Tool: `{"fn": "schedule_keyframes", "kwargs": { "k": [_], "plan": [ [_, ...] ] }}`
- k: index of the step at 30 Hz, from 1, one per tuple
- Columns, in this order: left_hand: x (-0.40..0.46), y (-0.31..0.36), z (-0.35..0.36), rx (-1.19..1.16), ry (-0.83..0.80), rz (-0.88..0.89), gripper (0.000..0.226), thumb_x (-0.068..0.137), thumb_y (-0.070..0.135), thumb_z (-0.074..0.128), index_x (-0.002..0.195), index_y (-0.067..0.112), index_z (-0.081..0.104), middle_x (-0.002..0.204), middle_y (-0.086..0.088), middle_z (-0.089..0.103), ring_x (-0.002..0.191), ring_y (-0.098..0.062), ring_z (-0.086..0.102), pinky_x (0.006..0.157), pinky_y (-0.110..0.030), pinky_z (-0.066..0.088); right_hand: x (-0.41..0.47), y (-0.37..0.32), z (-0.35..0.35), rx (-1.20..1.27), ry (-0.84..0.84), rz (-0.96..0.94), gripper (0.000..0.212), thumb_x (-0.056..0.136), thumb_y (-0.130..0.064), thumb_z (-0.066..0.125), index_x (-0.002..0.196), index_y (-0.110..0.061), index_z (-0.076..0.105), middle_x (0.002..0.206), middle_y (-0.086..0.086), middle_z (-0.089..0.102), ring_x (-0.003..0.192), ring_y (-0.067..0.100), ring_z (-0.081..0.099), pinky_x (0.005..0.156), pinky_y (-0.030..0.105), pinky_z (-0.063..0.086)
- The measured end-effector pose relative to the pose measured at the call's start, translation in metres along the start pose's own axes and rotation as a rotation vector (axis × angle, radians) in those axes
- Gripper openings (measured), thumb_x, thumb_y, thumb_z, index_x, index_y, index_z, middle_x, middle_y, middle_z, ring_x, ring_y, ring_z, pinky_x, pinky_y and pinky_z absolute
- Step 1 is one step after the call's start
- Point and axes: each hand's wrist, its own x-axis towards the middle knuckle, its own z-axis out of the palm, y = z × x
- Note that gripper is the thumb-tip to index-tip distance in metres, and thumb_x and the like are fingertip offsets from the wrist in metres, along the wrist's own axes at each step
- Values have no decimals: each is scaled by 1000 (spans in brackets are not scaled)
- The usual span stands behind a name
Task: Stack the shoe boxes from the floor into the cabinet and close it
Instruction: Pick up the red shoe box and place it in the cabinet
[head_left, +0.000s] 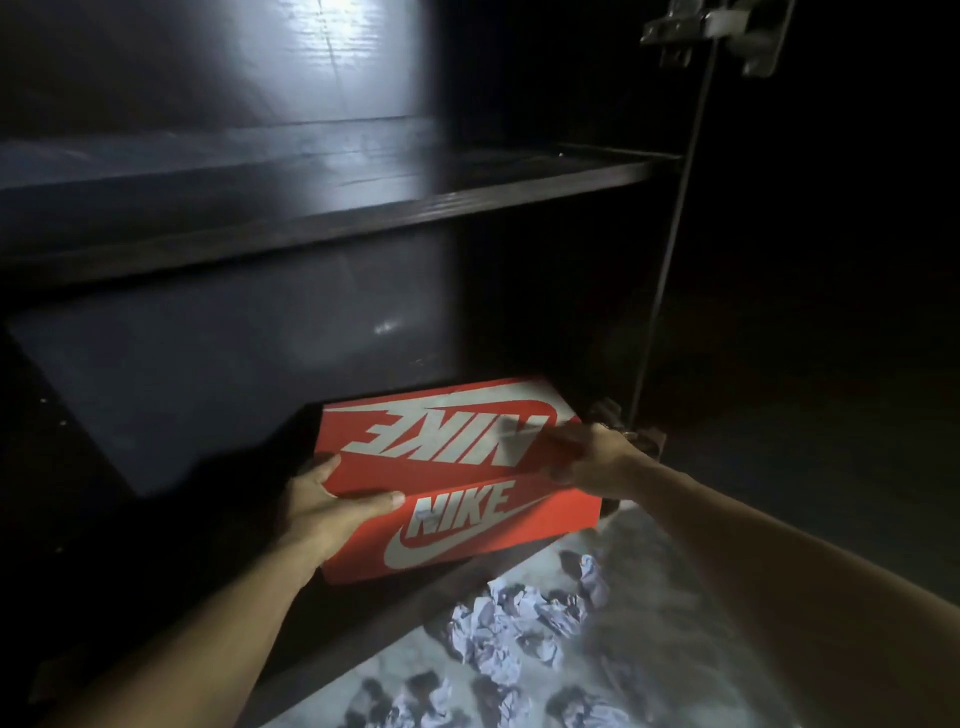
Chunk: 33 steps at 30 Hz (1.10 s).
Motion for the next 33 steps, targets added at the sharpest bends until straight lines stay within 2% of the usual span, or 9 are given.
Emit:
{"fn": "schedule_keyframes", "kwargs": {
  "k": [3, 6, 10, 12, 17, 21, 26, 30, 33],
  "plan": [
    [17, -10, 13, 1, 35, 2, 84, 59, 12, 91, 133, 5, 52, 120, -15, 65, 116, -30, 59, 101, -38, 45, 24, 6, 13, -9, 25, 14, 59, 75, -39, 66, 133, -39, 54, 131, 1, 54, 116, 19, 54, 97, 26, 45],
    [29, -18, 28, 36, 59, 24, 86, 62, 19, 90, 136, 5, 49, 132, -14, 57, 124, -30, 53, 106, -43, 42, 39, 3, 25, -196, 165, -5, 44, 85, -38, 53, 128, -43, 56, 133, 2, 53, 126, 28, 48, 101, 36, 42],
    [43, -18, 46, 327, 144, 130, 93, 72, 44, 80, 148, 13, 35, 162, -9, 4, 148, -31, 13, 116, -47, 25, 46, -10, 42, -345, 342, -93, 33, 92, -26, 46, 118, -33, 64, 118, 5, 65, 116, 30, 57, 93, 36, 45],
    [53, -18, 52, 396, 144, 155, 96, 76, 51, 74, 151, 16, 27, 163, -5, -4, 149, -28, 2, 119, -47, 20, 49, -9, 43, -318, 354, -62, 36, 93, -20, 43, 121, -35, 61, 116, 5, 64, 105, 33, 63, 83, 36, 49],
    [72, -23, 70, 484, 152, 151, 101, 81, 59, 62, 154, 14, 9, 163, -4, -7, 149, -25, -8, 119, -46, 12, 63, -7, 35, -277, 281, -38, 41, 98, -23, 38, 135, -36, 51, 132, 8, 56, 114, 35, 58, 90, 39, 48],
    [93, -25, 80, 549, 164, 113, 107, 79, 68, 57, 155, 14, 3, 162, -7, -10, 148, -31, -9, 119, -54, 9, 80, -12, 27, -293, 137, 32, 51, 99, -30, 35, 149, -40, 28, 150, 5, 42, 128, 32, 49, 102, 43, 42],
    [101, -27, 83, 540, 144, 107, 108, 78, 69, 56, 154, 17, 0, 162, -6, -11, 148, -34, -10, 117, -59, 5, 89, -12, 30, -332, 33, 29, 65, 97, -29, 38, 155, -34, 7, 164, -2, -1, 146, 37, 22, 112, 49, 31],
    [89, -17, 78, 640, 135, 77, 104, 78, 70, 56, 154, 18, 7, 162, -9, -9, 146, -38, -14, 116, -62, 1, 68, -7, 32, -304, 58, -7, 65, 97, -35, 44, 154, -34, 12, 164, -2, 2, 142, 36, 30, 110, 45, 35],
    [62, 1, 77, 769, 126, 158, 94, 78, 68, 60, 149, 17, 25, 161, -15, 10, 148, -38, -3, 114, -58, -3, 33, -6, 13, -282, 70, -42, 57, 94, -47, 44, 148, -34, 29, 159, 3, 26, 131, 34, 46, 101, 42, 42]
  ]
}}
